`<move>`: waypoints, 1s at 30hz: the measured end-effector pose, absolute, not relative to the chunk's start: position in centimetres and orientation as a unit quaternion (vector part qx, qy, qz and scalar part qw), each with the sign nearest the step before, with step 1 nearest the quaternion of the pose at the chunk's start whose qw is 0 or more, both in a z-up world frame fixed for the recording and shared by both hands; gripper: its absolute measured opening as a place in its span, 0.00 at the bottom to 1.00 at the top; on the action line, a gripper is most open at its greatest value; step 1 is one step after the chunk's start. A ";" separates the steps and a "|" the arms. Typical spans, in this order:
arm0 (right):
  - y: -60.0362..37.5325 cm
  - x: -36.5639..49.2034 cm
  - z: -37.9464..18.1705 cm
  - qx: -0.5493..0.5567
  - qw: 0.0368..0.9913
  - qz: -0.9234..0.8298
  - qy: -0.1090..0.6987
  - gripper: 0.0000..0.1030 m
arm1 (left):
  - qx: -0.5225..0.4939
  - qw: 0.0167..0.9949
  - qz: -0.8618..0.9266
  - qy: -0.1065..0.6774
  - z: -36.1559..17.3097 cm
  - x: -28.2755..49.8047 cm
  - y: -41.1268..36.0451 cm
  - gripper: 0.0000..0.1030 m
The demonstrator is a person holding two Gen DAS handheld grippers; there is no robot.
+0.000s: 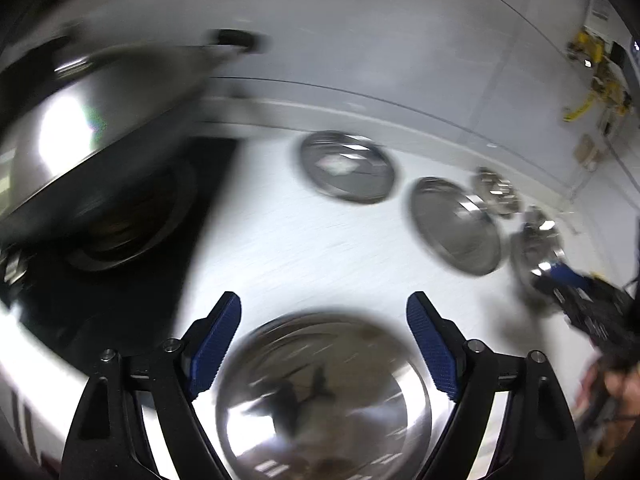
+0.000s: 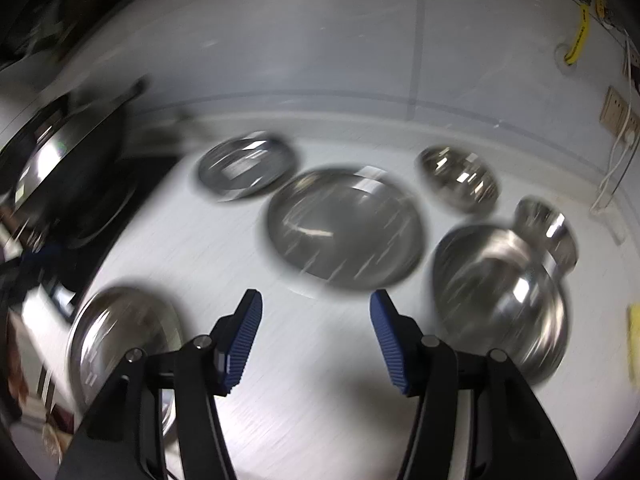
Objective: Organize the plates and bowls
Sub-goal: 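Lift the large plate with both grippers and carry it along the counter, then lower the held plate with both grippers onto another steel plate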
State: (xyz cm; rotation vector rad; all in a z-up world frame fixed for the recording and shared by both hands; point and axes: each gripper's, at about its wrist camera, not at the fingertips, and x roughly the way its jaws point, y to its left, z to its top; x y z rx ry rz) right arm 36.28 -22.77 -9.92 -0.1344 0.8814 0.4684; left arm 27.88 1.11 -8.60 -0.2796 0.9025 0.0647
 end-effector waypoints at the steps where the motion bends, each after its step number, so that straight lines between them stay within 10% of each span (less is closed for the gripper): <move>1: -23.0 38.9 -9.9 -0.061 0.872 0.220 0.433 0.54 | -0.141 0.886 0.017 0.442 -8.7 29.7 0.3 0.82; 20: -24.1 55.8 -17.8 -0.079 0.809 0.159 0.561 0.54 | -0.230 0.808 0.022 0.542 -18.2 48.0 -5.3 0.80; 27: -24.0 57.0 -19.0 -0.061 0.788 0.175 0.587 0.52 | -0.251 0.796 0.010 0.550 -19.3 48.4 -5.5 0.67; 30: -23.5 57.1 -19.6 -0.077 0.784 0.174 0.591 0.37 | -0.251 0.797 0.003 0.549 -19.4 48.8 -6.0 0.52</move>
